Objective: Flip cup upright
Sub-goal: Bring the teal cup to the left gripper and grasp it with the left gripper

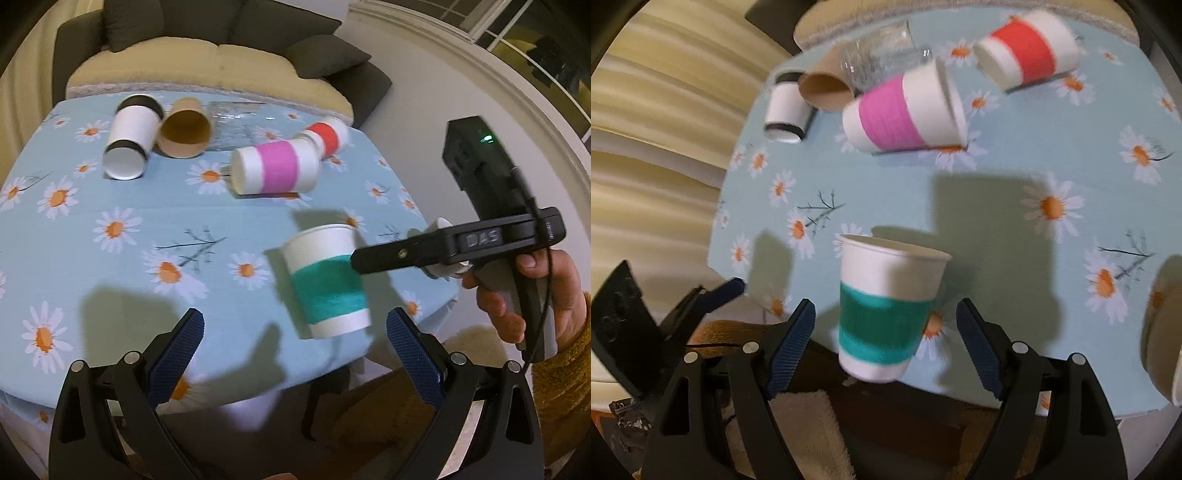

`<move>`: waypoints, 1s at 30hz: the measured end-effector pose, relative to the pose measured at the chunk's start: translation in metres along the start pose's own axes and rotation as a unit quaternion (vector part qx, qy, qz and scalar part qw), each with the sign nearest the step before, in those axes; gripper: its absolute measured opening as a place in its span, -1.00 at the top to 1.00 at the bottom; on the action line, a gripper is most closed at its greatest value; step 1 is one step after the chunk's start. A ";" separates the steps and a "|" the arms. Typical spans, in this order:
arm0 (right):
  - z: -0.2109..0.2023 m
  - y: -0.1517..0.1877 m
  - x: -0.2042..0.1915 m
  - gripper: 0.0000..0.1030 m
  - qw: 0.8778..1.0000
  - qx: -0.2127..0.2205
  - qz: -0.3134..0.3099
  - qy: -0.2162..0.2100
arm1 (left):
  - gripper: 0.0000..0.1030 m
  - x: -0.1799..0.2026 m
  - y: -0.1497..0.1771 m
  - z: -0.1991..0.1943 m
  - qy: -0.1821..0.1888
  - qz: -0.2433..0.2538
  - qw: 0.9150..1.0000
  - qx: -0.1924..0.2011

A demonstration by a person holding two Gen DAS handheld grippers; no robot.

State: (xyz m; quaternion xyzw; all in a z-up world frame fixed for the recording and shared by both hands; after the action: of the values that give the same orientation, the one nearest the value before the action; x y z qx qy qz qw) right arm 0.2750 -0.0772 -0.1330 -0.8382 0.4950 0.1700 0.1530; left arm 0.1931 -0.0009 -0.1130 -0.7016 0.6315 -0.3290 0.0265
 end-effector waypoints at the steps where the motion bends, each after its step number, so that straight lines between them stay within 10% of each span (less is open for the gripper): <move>1: -0.008 0.002 0.001 -0.52 1.000 0.010 -0.001 0.002 | -0.87 0.006 -0.001 0.001 0.005 0.001 1.000 -0.004; 10: -0.067 0.047 0.034 -0.52 0.997 0.072 0.005 0.020 | -0.87 0.040 -0.023 0.019 -0.011 -0.036 0.997 -0.062; 30: -0.016 0.115 0.042 -0.52 0.995 0.089 -0.011 -0.036 | -0.84 0.037 -0.029 0.101 -0.130 -0.079 0.975 -0.163</move>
State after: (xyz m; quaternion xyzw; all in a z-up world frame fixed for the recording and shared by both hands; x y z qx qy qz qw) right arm 0.1947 -0.1699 -0.1475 -0.8201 0.4928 0.1541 0.2464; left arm 0.2674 -0.0669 -0.1631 -0.7806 0.6108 -0.1289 -0.0327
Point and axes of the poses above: each gripper's, at about its wrist camera, not at the fingertips, and z roughly the way its jaws point, x to its right, y to its underside, the point moved 8 cm from there along z, roughly the way its jaws point, and after that the axes turned 3 degrees about -x, right-handed, at the moved point
